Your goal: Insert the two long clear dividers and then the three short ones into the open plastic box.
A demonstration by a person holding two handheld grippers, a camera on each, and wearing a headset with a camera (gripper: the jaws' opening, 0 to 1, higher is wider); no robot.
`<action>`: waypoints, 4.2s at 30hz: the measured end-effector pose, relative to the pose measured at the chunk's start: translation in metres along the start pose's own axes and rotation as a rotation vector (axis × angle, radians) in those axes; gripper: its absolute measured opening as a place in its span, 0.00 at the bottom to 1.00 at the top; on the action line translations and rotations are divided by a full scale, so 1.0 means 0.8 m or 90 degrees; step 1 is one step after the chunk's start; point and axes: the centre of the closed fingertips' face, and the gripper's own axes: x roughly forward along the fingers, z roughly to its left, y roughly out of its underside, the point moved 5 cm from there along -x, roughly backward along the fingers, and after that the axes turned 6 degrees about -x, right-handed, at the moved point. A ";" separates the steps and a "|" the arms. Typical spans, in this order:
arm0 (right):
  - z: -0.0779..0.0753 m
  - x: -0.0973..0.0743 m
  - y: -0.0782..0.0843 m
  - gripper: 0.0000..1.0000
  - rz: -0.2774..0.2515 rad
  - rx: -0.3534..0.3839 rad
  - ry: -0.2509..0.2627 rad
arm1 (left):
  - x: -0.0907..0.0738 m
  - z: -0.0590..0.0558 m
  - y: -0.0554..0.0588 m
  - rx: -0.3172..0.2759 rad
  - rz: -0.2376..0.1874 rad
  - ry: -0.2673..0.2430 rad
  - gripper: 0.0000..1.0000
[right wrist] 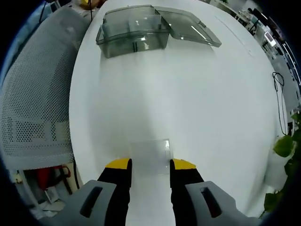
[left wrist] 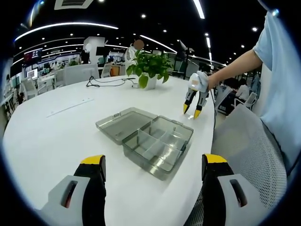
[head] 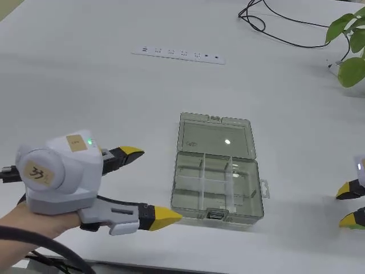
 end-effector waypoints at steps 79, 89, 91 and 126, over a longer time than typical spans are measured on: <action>0.001 -0.066 -0.286 0.32 -0.220 -0.186 0.214 | 0.081 -0.003 -0.045 -0.404 0.017 0.101 0.50; 0.017 -0.056 -0.316 0.32 -0.217 -0.214 0.212 | 0.079 -0.004 -0.044 -0.452 0.023 0.105 0.23; 0.018 -0.056 -0.319 0.32 -0.221 -0.214 0.210 | 0.078 -0.004 -0.043 -0.457 0.025 0.108 0.17; 0.005 -0.121 -0.298 0.56 -0.290 -0.099 0.023 | 0.061 -0.022 -0.037 -0.367 0.007 0.195 0.00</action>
